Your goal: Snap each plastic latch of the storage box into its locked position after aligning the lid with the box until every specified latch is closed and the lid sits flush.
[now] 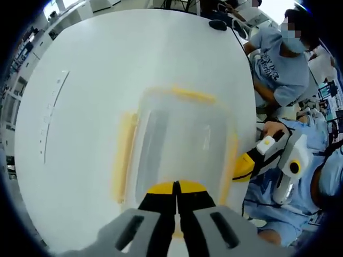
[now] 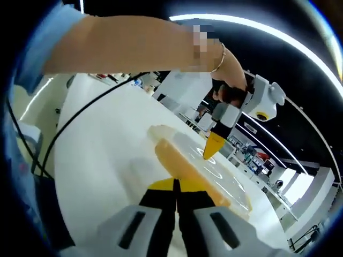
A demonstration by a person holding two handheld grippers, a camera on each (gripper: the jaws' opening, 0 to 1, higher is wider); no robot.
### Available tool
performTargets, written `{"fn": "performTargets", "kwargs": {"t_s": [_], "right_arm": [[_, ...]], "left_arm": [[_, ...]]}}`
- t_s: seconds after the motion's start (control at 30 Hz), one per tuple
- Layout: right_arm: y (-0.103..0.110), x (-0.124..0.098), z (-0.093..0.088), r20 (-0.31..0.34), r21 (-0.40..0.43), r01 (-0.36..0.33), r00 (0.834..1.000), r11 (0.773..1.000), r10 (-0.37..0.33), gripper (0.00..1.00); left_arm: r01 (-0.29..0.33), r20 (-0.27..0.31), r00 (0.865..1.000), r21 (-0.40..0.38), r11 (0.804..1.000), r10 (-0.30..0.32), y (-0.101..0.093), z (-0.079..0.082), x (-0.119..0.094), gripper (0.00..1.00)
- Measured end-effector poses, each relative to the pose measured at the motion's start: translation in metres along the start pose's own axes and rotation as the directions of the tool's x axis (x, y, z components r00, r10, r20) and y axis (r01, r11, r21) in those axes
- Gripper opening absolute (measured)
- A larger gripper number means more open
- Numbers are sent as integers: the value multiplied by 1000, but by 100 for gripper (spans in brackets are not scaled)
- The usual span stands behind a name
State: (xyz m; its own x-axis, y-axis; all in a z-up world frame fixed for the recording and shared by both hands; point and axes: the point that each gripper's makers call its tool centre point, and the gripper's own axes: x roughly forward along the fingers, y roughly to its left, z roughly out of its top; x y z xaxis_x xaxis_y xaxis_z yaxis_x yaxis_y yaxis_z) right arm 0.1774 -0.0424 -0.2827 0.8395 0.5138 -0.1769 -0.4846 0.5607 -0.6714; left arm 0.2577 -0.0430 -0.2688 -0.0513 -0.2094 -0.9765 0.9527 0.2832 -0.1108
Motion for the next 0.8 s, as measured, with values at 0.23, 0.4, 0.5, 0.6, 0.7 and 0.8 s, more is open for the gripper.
{"fn": "performTargets", "kwargs": {"t_s": [0.23,0.4,0.5,0.6,0.7,0.8], "right_arm": [[-4,0,-6,-47,-20,17,999,1000,-18,0],[-6,2,-7,-62,-30,38,997,999,-40,0],[-19,-6,-10,-56,-26,42,997,999,-44,0],[-22,-8,-10,-65,-22,51,997,998,-52,0],[-24,-9,-11,-68,-10,51,996,999,-51,0],[-23,-10,-13,-76,-18,53,996,998,-54,0]], "left_arm": [[-14,-5,1000,-8,1000,14,0,-4,1,0],[18,26,1000,-33,999,-18,2,-6,0,0],[31,35,999,-42,999,-29,2,-6,1,0],[22,26,999,-45,999,-21,1,-5,2,0],[2,12,1000,-33,999,-1,1,-4,3,0],[-10,2,1000,-35,999,10,1,-5,4,0]]}}
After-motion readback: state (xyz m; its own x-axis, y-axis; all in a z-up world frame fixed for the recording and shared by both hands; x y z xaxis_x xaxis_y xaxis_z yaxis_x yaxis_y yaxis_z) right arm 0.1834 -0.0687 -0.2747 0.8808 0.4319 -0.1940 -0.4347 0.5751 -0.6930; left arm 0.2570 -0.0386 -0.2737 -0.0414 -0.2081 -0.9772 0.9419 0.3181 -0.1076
